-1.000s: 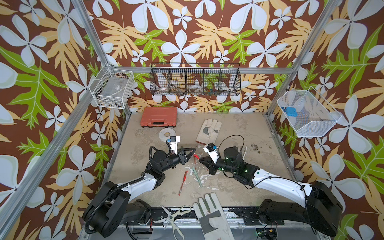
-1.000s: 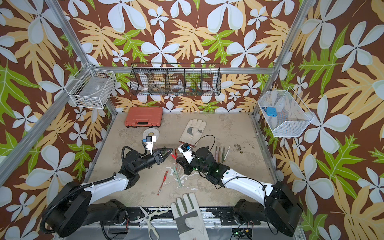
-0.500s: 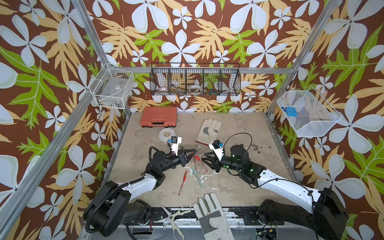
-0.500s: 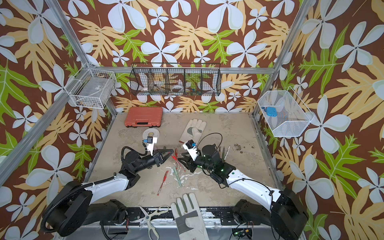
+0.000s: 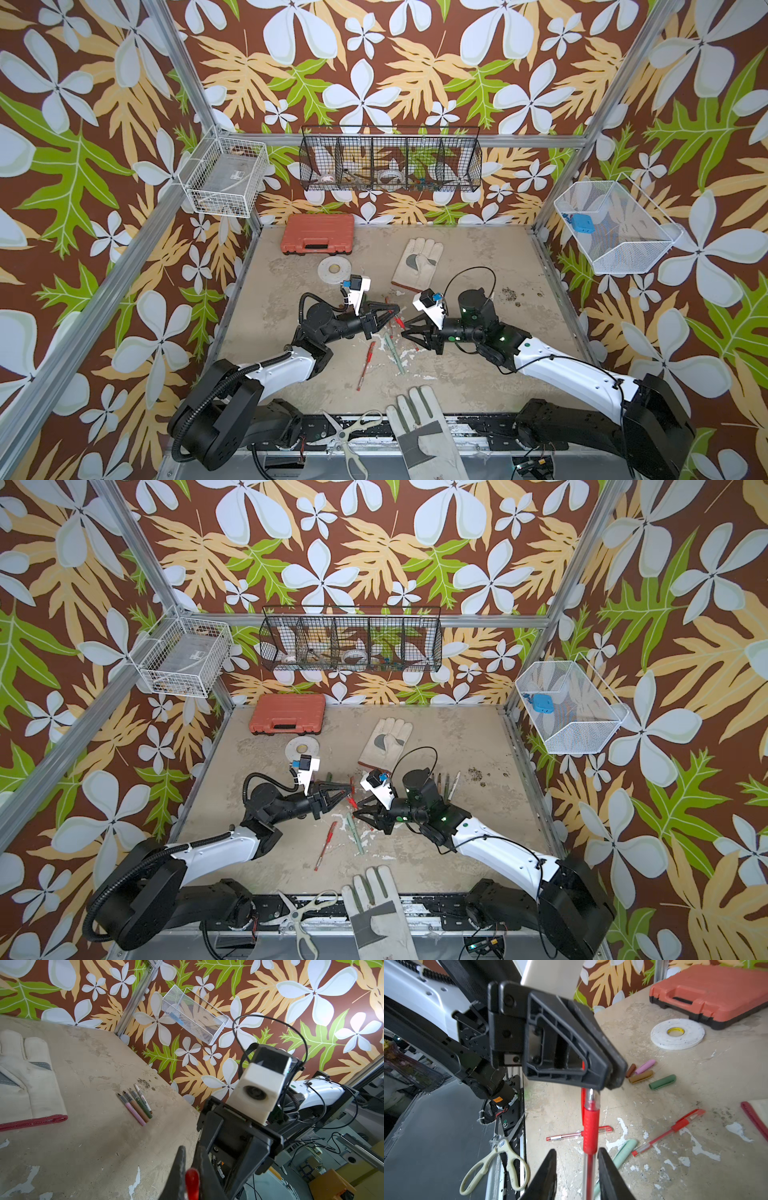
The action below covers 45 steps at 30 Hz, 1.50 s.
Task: Open the pen caps
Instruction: 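Hold the pen with the right gripper while the left gripper pulls the cap off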
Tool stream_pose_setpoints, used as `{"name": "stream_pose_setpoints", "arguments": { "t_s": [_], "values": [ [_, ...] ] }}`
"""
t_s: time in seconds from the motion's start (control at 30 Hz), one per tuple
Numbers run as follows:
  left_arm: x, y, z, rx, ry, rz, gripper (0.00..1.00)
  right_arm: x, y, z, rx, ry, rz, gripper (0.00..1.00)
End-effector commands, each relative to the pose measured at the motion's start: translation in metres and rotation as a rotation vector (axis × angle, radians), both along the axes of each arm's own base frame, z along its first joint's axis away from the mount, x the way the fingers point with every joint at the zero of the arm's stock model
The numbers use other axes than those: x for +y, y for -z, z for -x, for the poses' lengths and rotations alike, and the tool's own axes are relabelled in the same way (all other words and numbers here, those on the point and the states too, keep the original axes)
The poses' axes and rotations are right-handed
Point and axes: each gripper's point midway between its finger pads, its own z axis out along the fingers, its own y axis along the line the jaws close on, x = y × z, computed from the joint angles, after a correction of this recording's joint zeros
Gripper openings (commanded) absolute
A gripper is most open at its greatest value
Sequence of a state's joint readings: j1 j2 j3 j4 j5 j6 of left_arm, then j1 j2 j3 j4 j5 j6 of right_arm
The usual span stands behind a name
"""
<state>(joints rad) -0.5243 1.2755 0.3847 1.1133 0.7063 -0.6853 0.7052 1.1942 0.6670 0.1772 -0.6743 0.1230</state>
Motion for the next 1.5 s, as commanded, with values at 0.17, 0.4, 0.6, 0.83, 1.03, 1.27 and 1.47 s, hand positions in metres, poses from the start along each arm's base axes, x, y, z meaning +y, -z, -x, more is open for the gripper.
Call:
{"name": "stream_pose_setpoints", "arguments": {
  "t_s": [0.17, 0.4, 0.6, 0.83, 1.03, 1.27, 1.47],
  "values": [
    [-0.003, -0.013, 0.011, -0.058, 0.062, 0.036, 0.00, 0.008, 0.004, 0.013, 0.017, -0.108, -0.012, 0.28],
    [-0.005, -0.016, 0.017, -0.069, 0.084, 0.039, 0.00, 0.011, 0.002, 0.014, 0.025, -0.125, -0.031, 0.14],
    [-0.005, -0.015, 0.015, -0.060, 0.074, 0.042, 0.00, 0.009, 0.005, 0.008, 0.024, -0.089, -0.017, 0.00],
    [0.003, -0.007, -0.007, -0.001, -0.069, -0.003, 0.00, 0.007, 0.010, -0.013, -0.066, 0.095, 0.064, 0.00],
    [0.025, -0.002, -0.024, 0.027, -0.255, -0.029, 0.00, 0.006, 0.015, -0.024, -0.232, 0.300, 0.188, 0.00],
    [0.040, -0.007, -0.025, 0.017, -0.335, -0.004, 0.00, 0.002, 0.010, -0.028, -0.307, 0.411, 0.224, 0.00],
    [0.044, -0.006, -0.027, 0.024, -0.361, 0.009, 0.00, 0.003, 0.008, -0.026, -0.308, 0.402, 0.211, 0.00]
  ]
}}
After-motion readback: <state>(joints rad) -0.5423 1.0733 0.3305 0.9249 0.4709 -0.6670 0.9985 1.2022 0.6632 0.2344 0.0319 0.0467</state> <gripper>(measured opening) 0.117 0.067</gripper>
